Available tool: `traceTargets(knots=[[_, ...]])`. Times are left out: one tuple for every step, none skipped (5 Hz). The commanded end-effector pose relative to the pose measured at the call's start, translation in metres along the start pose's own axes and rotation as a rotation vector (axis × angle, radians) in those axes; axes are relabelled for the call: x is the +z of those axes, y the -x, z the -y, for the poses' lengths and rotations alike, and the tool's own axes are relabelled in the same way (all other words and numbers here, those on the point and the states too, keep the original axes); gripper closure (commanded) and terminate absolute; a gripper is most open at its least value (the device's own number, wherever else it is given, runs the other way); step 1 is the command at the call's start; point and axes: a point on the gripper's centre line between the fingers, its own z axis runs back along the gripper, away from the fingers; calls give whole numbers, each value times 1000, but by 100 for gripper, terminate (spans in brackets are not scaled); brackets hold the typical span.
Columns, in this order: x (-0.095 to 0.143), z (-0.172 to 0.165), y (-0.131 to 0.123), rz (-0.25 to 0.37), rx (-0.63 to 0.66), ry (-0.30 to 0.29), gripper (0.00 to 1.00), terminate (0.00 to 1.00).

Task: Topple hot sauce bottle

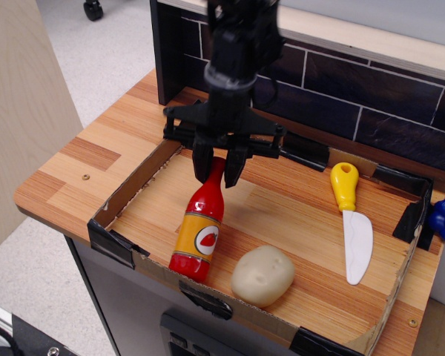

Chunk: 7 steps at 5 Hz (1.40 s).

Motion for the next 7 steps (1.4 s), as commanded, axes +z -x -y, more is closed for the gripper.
traceTargets(knots=[[3, 15, -18, 166, -22, 156, 100, 0], [2, 15, -19, 187, -23, 144, 100, 0], [-2, 17, -22, 197, 8, 92, 0, 0], [-5, 18, -23, 191, 33, 57, 0, 0], [-2, 17, -22, 211, 40, 26, 0, 0], [13, 14, -21, 215, 63, 57, 0, 0], [29, 14, -18, 219, 76, 78, 0, 0]])
